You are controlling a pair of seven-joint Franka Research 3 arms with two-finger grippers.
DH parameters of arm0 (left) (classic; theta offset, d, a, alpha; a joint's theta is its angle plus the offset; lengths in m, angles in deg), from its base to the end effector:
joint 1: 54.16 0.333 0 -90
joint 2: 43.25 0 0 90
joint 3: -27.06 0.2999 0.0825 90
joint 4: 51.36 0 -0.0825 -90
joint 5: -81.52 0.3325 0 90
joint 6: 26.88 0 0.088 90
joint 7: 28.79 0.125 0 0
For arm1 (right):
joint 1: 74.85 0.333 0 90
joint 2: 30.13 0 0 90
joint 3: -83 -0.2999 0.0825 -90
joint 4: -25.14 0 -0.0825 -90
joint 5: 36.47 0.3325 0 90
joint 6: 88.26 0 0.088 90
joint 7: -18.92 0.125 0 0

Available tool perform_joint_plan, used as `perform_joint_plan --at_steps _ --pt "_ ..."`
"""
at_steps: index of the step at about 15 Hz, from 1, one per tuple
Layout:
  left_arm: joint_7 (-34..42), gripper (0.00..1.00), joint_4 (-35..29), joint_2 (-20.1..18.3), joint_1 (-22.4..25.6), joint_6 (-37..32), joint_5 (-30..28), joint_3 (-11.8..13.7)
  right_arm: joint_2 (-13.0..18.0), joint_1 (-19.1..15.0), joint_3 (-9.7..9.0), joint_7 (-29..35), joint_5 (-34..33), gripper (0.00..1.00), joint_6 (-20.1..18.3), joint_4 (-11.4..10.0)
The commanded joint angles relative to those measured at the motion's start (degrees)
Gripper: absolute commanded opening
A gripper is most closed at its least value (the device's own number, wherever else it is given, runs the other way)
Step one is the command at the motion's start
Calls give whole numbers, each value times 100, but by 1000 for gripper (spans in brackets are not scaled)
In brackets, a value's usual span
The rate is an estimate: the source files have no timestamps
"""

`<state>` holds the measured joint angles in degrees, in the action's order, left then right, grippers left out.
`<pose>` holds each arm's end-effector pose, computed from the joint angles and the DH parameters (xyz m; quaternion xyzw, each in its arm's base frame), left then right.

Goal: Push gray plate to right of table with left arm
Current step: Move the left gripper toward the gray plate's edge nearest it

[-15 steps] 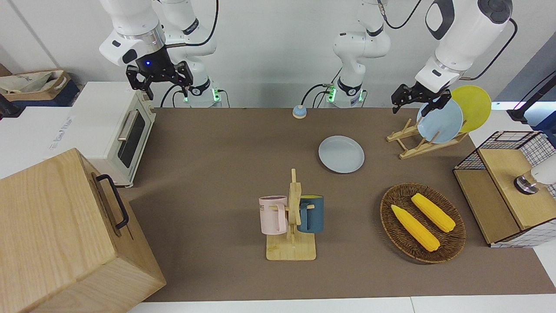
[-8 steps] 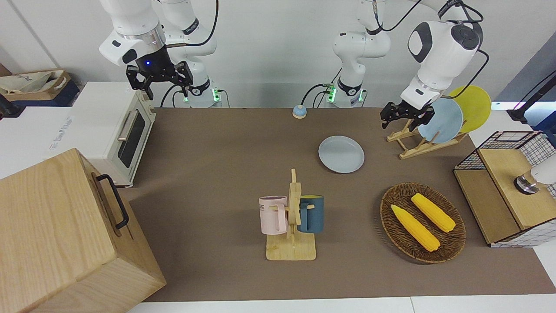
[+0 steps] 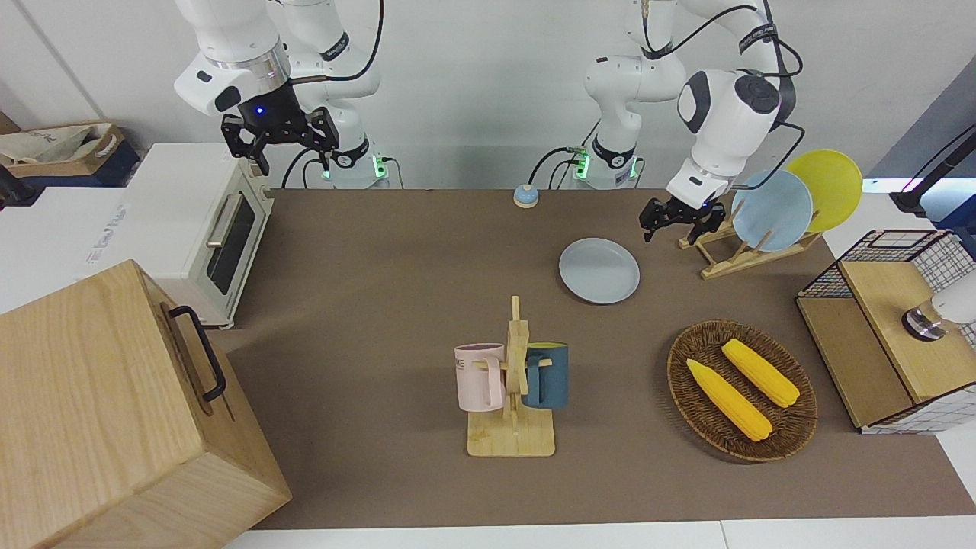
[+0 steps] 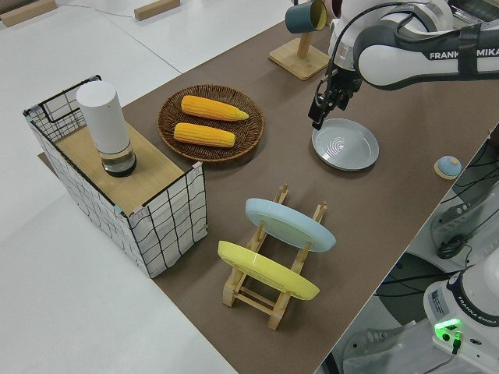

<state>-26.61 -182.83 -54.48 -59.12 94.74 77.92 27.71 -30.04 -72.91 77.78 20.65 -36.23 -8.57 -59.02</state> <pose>0.4408 -0.0369 0.4243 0.9987 -0.0405 0.0115 0.0283 0.4786 0.0607 0.6181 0.9981 0.0476 -0.0383 0.0010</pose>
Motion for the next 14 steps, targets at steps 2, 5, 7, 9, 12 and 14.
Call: perform_joint_plan --at_steps 2,5,7,9,12,14 --pt "-218 995 -1046 -231 -49 1133 -27 -91 43 -62 -23 -15 46 983 -69 -3" --pt "-227 995 -1494 -179 -49 1740 -35 -91 43 -62 -23 -15 46 983 -69 -3" --pt "-227 995 -1653 -82 -40 1987 -44 -91 43 -62 -32 -15 46 983 -69 5" --pt "-253 995 -1715 59 -58 2163 -44 -100 43 -62 -32 -6 46 983 -69 5" --pt "-314 995 -1803 261 -180 2418 -79 -100 43 -62 -23 -15 46 983 -69 5" --pt "-533 995 -1830 410 -242 2567 -97 -108 43 -62 -32 -15 46 983 -69 5"
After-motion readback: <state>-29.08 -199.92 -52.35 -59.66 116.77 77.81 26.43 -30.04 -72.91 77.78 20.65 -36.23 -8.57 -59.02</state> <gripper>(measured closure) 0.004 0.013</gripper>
